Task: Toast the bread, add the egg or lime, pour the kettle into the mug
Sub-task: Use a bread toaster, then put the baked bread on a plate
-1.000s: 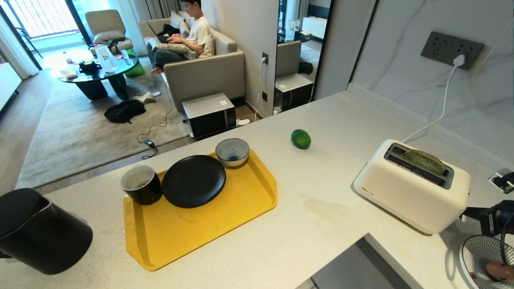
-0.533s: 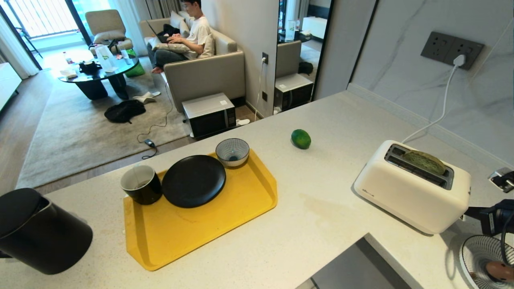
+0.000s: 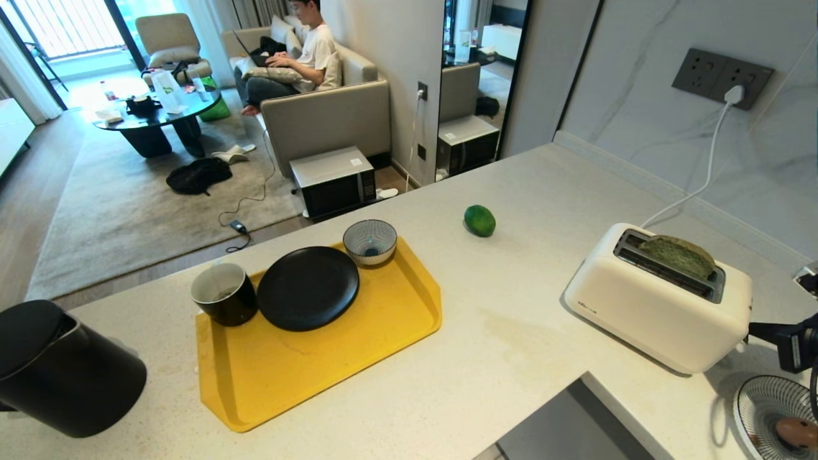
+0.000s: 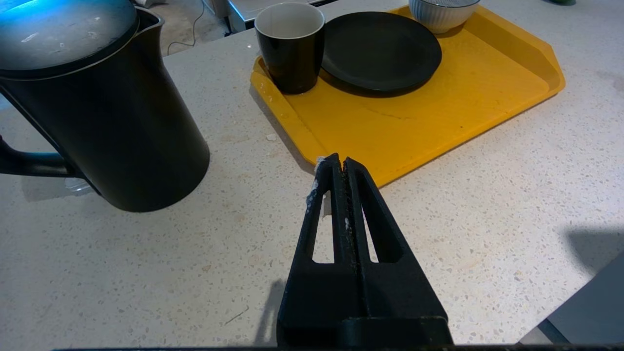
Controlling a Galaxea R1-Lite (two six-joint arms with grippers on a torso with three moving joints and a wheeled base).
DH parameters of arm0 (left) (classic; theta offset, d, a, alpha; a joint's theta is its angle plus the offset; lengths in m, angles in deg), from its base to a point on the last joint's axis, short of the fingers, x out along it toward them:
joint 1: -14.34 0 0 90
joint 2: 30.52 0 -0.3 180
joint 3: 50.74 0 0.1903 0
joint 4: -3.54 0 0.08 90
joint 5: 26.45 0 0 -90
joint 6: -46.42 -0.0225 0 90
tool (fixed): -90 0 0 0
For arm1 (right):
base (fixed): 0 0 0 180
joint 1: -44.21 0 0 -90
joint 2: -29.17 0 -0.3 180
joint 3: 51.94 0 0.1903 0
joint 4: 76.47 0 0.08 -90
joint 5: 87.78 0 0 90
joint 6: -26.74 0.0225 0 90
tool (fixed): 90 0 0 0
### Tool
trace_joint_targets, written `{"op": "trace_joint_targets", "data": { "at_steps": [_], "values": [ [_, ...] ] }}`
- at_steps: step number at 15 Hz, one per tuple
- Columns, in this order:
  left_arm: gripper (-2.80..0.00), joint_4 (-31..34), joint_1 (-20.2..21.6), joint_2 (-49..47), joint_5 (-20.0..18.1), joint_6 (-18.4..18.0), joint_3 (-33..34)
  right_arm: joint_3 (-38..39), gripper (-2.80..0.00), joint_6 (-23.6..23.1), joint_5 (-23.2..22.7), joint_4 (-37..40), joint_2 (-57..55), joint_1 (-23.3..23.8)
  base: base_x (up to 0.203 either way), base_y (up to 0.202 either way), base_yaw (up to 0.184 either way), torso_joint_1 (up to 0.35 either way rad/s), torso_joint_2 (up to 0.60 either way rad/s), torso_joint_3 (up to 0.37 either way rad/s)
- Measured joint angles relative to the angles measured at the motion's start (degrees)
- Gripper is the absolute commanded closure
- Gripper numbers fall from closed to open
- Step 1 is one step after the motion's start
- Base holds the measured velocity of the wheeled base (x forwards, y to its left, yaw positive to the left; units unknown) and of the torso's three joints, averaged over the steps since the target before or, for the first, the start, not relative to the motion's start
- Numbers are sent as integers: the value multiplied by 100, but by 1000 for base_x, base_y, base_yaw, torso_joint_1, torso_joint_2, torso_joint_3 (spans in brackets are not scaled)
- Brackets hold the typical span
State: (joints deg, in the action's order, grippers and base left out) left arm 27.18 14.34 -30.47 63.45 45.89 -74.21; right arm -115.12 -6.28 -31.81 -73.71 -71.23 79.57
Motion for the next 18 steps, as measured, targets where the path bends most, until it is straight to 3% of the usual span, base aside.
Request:
{"op": "trace_joint_targets", "data": {
  "at_steps": [11,12,13,16,18],
  "values": [
    [0,2,-2,0,0,3,0,471,0,67,-66,-39,1706,207,0,0,0,0,0,0],
    [0,0,-2,0,1,2,0,486,-166,67,-68,-48,1866,207,0,0,0,0,0,0],
    [0,0,0,0,0,1,0,505,-280,64,-60,-60,2017,198,0,0,0,0,0,0],
    [0,0,0,0,0,1,0,669,-280,23,13,-188,2394,12,0,0,0,0,0,0],
    [0,-2,-2,0,2,1,0,821,-280,10,369,-471,2522,-165,0,0,0,0,0,0]
  ]
}}
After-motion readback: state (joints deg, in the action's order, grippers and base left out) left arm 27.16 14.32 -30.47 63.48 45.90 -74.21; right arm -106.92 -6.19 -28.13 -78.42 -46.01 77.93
